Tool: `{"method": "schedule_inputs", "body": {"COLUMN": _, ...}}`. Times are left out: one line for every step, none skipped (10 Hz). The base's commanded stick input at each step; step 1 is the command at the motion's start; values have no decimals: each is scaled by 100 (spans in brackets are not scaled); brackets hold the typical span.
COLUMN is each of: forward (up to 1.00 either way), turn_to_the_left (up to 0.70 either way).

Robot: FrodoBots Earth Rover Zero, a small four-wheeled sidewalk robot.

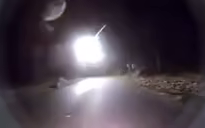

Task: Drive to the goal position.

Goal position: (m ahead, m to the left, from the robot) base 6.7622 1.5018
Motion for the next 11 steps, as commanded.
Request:
{"method": "schedule_inputs", "body": {"forward": 100, "turn_to_the_left": 0}}
{"method": "schedule_inputs", "body": {"forward": 100, "turn_to_the_left": 0}}
{"method": "schedule_inputs", "body": {"forward": 100, "turn_to_the_left": 0}}
{"method": "schedule_inputs", "body": {"forward": 100, "turn_to_the_left": 0}}
{"method": "schedule_inputs", "body": {"forward": 100, "turn_to_the_left": 0}}
{"method": "schedule_inputs", "body": {"forward": 100, "turn_to_the_left": 0}}
{"method": "schedule_inputs", "body": {"forward": 100, "turn_to_the_left": 2}}
{"method": "schedule_inputs", "body": {"forward": 100, "turn_to_the_left": 4}}
{"method": "schedule_inputs", "body": {"forward": 100, "turn_to_the_left": 5}}
{"method": "schedule_inputs", "body": {"forward": 100, "turn_to_the_left": 5}}
{"method": "schedule_inputs", "body": {"forward": 100, "turn_to_the_left": 6}}
